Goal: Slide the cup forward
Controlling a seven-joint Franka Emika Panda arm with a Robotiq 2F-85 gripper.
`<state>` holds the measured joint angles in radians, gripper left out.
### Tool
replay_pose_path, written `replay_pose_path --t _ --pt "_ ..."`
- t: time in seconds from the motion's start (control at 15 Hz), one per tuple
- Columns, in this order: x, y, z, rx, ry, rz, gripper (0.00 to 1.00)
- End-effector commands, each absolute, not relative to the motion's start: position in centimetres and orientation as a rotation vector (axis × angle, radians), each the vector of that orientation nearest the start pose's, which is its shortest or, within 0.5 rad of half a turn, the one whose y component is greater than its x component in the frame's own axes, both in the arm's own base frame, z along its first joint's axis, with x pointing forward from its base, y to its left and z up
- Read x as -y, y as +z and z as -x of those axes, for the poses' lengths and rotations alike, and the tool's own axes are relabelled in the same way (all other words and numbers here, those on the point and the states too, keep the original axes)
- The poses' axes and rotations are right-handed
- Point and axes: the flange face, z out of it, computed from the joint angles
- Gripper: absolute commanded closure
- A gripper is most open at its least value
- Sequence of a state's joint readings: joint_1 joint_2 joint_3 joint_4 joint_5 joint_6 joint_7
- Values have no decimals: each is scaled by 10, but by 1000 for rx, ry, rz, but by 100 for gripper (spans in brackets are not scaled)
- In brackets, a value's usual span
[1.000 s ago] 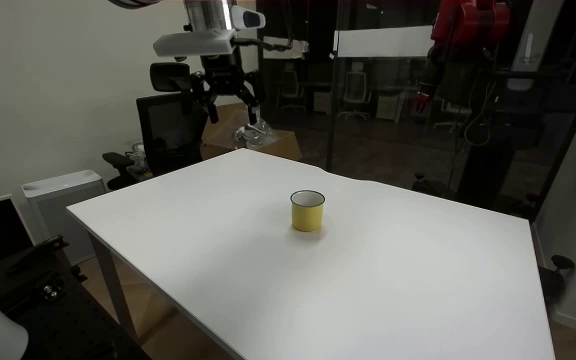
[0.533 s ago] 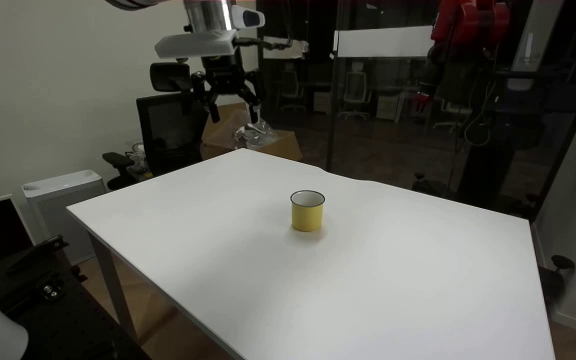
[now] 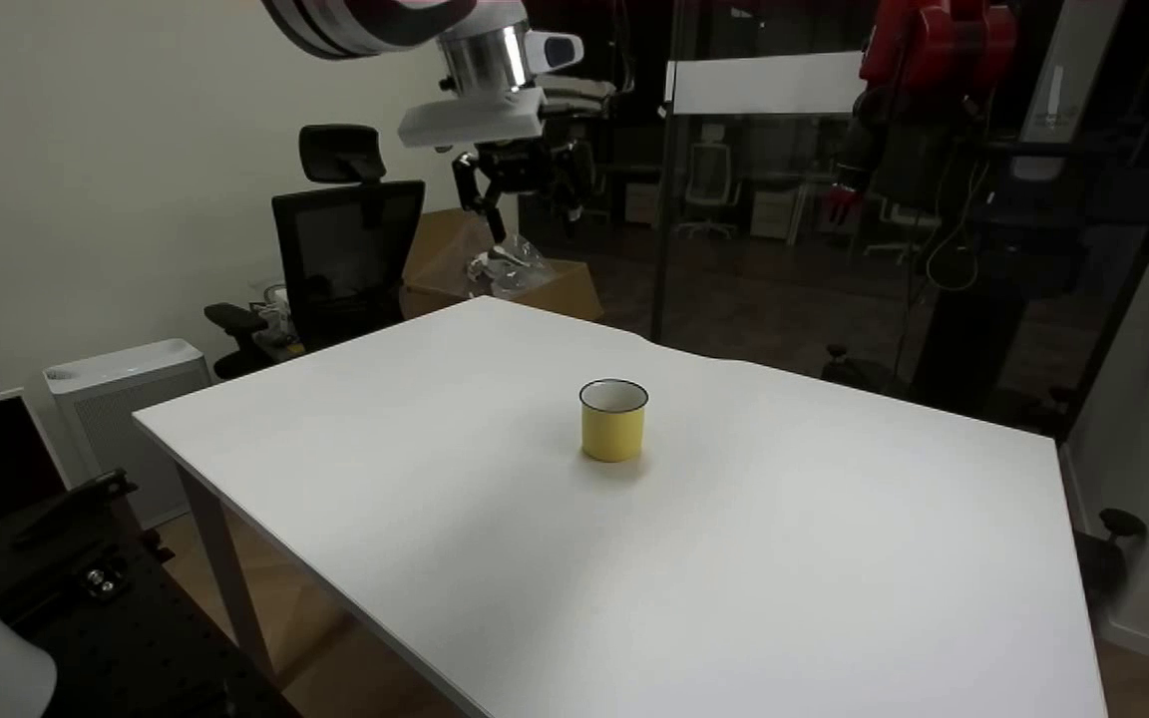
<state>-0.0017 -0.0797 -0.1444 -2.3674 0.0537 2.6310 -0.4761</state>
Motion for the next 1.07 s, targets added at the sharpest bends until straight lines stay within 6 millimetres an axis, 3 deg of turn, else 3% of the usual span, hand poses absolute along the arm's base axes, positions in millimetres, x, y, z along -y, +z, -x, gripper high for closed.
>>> replay_pose_path --t 0.0,0.13,0.33,0.53,1.0 --pt "79 386 -524 433 -489 3101 0" --pt "82 375 -540 438 -428 3070 0" --pt "81 373 -548 457 -432 3081 0" --pt "91 357 -576 513 -382 3095 0" --pt "142 276 -622 594 -135 2994 0"
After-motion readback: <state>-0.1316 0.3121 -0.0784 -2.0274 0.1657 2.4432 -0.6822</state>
